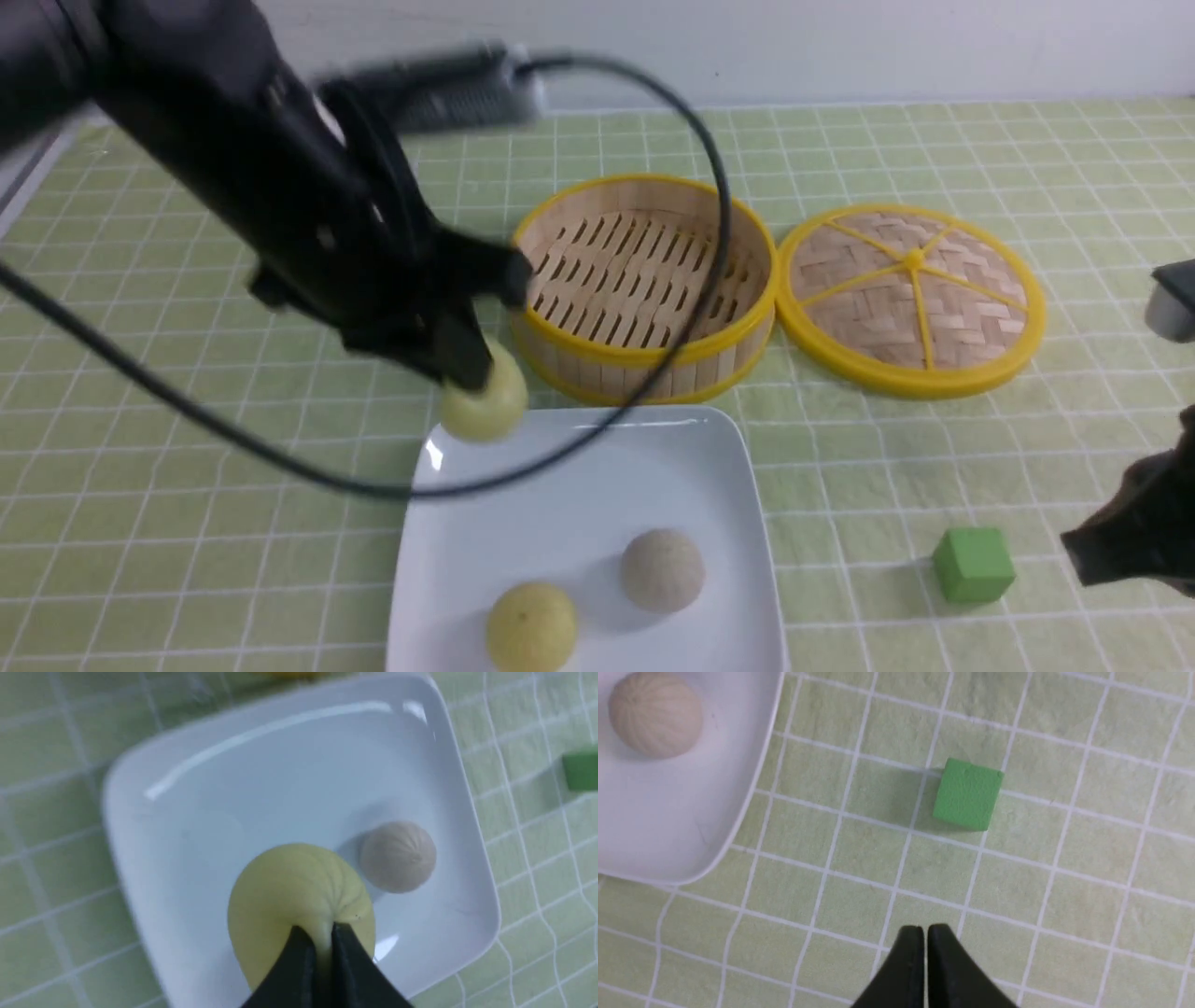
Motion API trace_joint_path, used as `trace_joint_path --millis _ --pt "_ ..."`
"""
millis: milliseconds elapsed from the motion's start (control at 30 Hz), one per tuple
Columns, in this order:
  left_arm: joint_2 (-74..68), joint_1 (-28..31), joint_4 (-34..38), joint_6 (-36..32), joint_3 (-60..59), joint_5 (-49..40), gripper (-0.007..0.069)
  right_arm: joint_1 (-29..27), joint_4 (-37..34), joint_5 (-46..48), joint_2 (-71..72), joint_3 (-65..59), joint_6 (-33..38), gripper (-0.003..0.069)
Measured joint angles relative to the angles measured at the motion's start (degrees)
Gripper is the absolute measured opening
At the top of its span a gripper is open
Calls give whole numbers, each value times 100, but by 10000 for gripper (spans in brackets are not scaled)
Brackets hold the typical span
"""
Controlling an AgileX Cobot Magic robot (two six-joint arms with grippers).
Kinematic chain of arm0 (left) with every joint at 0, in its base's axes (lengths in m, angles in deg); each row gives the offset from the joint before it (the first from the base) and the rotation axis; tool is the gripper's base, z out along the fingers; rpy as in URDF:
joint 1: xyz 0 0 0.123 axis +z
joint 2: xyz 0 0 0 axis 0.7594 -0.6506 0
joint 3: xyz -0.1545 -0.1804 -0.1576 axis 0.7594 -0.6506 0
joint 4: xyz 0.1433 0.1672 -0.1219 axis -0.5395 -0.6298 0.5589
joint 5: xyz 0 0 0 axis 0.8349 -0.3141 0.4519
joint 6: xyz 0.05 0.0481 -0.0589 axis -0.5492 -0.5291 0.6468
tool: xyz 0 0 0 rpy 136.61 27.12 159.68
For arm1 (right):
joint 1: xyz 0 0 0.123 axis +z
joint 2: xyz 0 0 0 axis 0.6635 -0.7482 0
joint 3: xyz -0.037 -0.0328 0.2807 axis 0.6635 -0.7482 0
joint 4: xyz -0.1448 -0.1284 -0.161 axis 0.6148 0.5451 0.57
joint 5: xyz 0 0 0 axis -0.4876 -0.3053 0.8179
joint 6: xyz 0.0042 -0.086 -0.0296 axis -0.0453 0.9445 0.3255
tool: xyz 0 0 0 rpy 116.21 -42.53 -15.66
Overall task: Put the steamed buns into the plate on the green tablecloth.
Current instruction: 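Carry the bun from the bamboo steamer to the plate with the left gripper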
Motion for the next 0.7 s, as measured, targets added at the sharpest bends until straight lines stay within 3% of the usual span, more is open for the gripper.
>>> trace_joint_path --millis 200,433,700 --pt "-481 -464 295 -292 -1154 1961 29 0 7 92 569 0 0 38" --pt "-947 -480 338 -292 -1183 2296 82 0 52 630 1499 0 0 45" --pt "-992 -491 164 -48 -1152 2297 343 0 191 1477 3422 0 91 56"
